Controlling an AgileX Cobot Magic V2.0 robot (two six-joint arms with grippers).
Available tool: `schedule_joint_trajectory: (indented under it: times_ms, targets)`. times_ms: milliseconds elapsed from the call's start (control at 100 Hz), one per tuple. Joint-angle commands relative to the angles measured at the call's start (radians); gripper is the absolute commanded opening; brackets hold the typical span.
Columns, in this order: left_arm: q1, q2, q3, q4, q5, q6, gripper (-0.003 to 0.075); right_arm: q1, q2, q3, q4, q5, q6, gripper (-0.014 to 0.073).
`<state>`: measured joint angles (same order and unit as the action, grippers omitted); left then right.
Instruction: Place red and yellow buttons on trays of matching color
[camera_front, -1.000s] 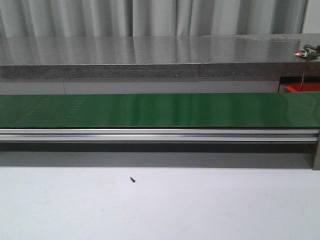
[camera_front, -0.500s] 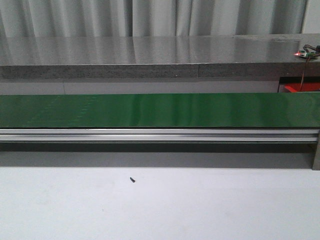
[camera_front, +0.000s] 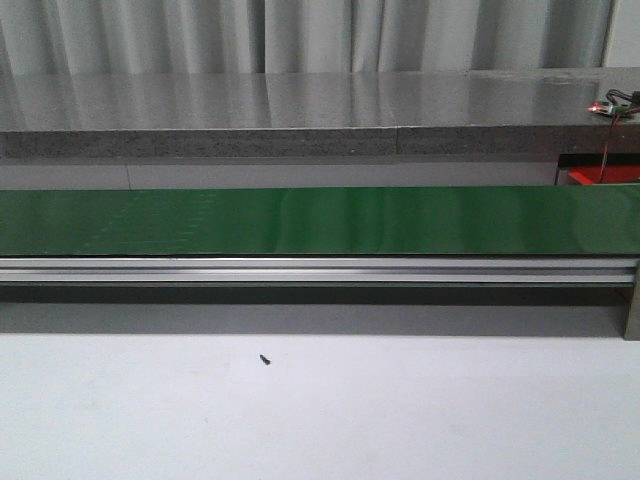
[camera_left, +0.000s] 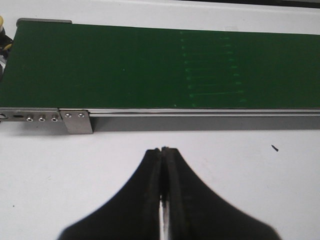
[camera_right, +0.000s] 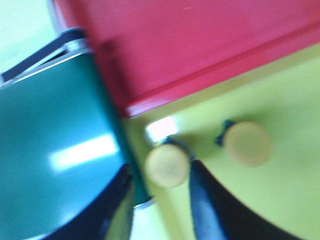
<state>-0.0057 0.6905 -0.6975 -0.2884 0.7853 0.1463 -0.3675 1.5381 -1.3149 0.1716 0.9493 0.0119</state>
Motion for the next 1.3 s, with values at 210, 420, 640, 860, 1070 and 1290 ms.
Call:
schedule_joint_trajectory:
  times_ms: [210,420,640,860,1070,1290]
  targets:
    - [-0.005,-0.003,-0.026,-0.022,-0.065,-0.001,-0.0020,0.227,-0.125,-0.020,-0.014,0.024,-0.004,-0.0036]
    - [-0.005,-0.003,-0.026,-0.022,-0.072,-0.032,-0.0020,0.340,-0.199,-0.018,-0.036,0.048,-0.004,-0.0076]
    - [0.052,-0.003,-0.048,0.105,-0.091,-0.170,-0.0020,0.396,-0.310,0.054,-0.036,0.049,-0.004,-0.0076]
    - [0.217,0.024,-0.102,0.193,-0.083,-0.215,-0.0020,0.402,-0.410,0.143,-0.036,0.047,-0.012,-0.0076]
    - [0.314,0.169,-0.208,0.233,-0.043,-0.215,-0.0019,0.402,-0.473,0.170,-0.036,0.039,-0.012,-0.0076]
    - [0.364,0.393,-0.349,0.213,0.020,-0.213,-0.0015,0.402,-0.482,0.170,-0.036,0.039,-0.012,-0.0076]
